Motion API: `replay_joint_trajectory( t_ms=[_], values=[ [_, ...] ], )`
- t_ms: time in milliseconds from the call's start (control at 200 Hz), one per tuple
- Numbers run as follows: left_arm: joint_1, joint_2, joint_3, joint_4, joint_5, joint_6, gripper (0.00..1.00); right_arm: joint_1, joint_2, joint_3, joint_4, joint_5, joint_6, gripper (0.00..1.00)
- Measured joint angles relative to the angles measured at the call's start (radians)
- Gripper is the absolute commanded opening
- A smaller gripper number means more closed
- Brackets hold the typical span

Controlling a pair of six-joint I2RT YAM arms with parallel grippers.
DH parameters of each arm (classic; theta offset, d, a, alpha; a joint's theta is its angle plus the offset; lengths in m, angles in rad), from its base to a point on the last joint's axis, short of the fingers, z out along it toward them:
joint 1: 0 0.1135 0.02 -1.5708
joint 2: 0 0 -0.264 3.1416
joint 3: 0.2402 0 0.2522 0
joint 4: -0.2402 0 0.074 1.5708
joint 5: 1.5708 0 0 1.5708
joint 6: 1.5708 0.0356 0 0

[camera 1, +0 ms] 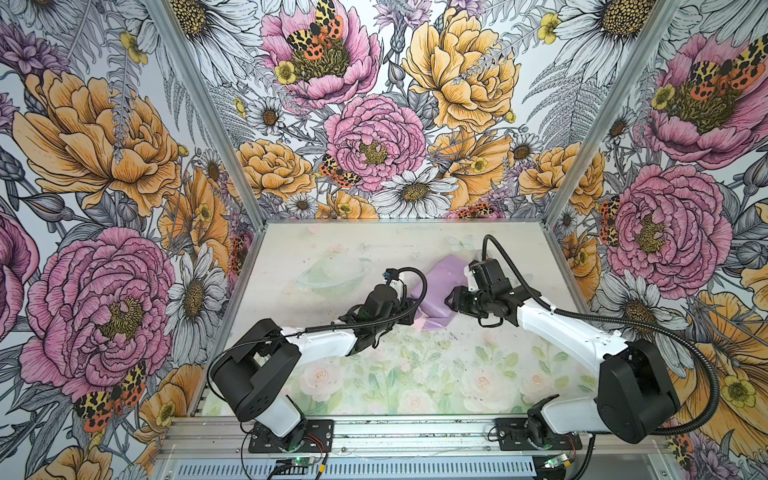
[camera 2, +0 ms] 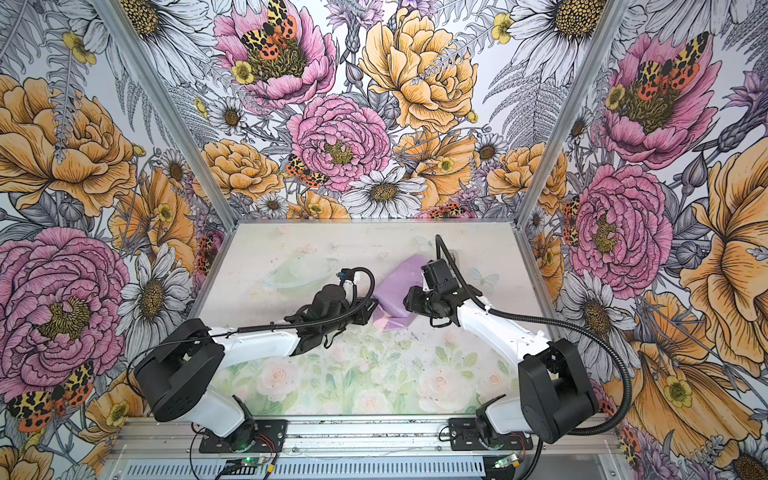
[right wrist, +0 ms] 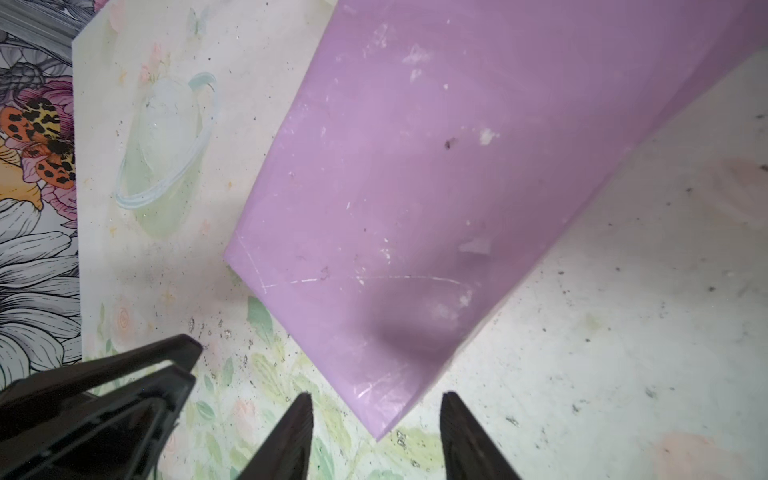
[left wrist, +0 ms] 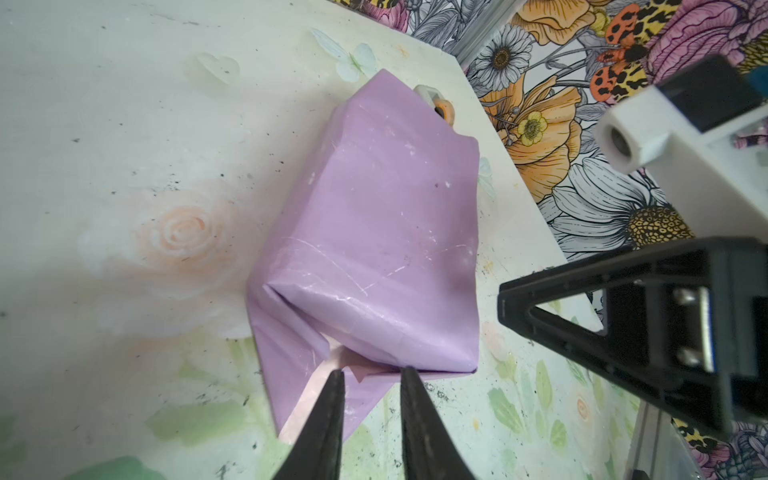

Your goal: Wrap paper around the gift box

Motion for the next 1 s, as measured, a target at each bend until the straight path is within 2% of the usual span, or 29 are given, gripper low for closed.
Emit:
replay_joint_trajectory(
  t_ms=[235,530,996],
  values=[
    [0.052,0.096,0.0,-0.053,0.015,0.0,0.3,-0.011,0.102,0.045,-0.025,0.0,-0.004,0.53],
    [0.064,0.219,0.044,-0.046,0.053,0.0,0.26,-0.024,0.158,0.079,-0.028,-0.005,-0.023,0.52],
    [0.043,0.363,0.155,0.045,0.071,0.0,0.22,-0.024,0.16,0.08,-0.027,-0.008,-0.023,0.51]
  ],
)
